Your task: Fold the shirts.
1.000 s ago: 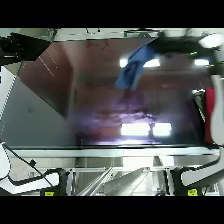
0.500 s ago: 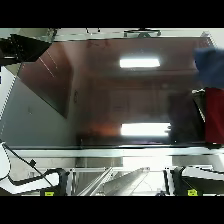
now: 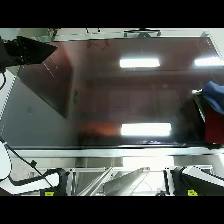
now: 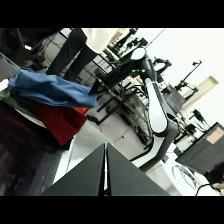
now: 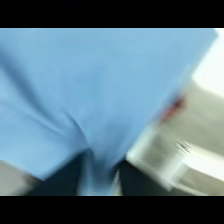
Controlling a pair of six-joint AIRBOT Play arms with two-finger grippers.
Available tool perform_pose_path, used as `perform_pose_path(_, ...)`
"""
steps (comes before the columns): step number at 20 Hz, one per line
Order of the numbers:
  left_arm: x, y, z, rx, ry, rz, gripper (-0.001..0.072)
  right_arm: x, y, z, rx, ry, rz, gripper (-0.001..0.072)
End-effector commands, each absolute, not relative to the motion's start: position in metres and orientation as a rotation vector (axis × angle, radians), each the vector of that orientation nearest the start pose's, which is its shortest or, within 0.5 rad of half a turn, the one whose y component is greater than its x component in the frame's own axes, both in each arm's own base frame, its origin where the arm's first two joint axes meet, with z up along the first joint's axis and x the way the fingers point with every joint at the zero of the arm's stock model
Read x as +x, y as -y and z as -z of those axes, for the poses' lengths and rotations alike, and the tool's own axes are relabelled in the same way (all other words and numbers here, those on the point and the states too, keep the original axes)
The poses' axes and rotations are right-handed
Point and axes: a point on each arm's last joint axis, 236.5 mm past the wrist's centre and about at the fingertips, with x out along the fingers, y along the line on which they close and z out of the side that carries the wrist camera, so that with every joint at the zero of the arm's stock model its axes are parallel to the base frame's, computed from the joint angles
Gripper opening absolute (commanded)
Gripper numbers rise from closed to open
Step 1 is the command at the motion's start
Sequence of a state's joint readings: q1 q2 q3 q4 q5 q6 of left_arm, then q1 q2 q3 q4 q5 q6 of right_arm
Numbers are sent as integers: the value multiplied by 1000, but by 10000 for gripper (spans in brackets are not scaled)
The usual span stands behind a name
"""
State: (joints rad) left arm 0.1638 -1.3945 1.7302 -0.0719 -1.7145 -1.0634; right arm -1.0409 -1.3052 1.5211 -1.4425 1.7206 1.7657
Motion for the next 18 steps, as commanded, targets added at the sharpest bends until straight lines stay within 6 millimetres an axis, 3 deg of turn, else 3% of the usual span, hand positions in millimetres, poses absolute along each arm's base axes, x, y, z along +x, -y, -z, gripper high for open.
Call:
perform_pose_path(1,318,199,-363,-572,-572,1549,19,156,264,-51,1005,-1419,920,519)
perform_pose_path(3,316,204,-362,-573,-580,1563,18,160,255,-49,1042,-1441,881,631)
perform_pose_path(4,320,205,-362,-580,-574,1553,19,171,251,-55,1069,-1415,837,630)
perform_pose_path(6,333,202,-367,-608,-539,1506,17,224,242,-88,1153,-1240,680,625)
perform_pose_path(7,340,198,-369,-625,-528,1475,9,260,233,-115,1186,-1127,569,544)
perform_pose_path(9,349,187,-369,-662,-542,1429,7,317,211,-170,1181,-942,351,95)
perform_pose_path(11,355,174,-363,-701,-593,1360,1,357,182,-210,1143,-838,188,16)
perform_pose_path(13,367,156,-336,-613,-669,1172,1,376,145,-222,1028,-843,73,16)
perform_pose_path(15,368,137,-306,-480,-759,964,1,384,102,-220,837,-896,-33,16)
perform_pose_path(17,353,132,-295,-387,-791,865,3,381,57,-211,692,-943,-101,15)
perform_pose_path(18,338,139,-292,-388,-800,877,7,374,36,-202,632,-966,-124,15)
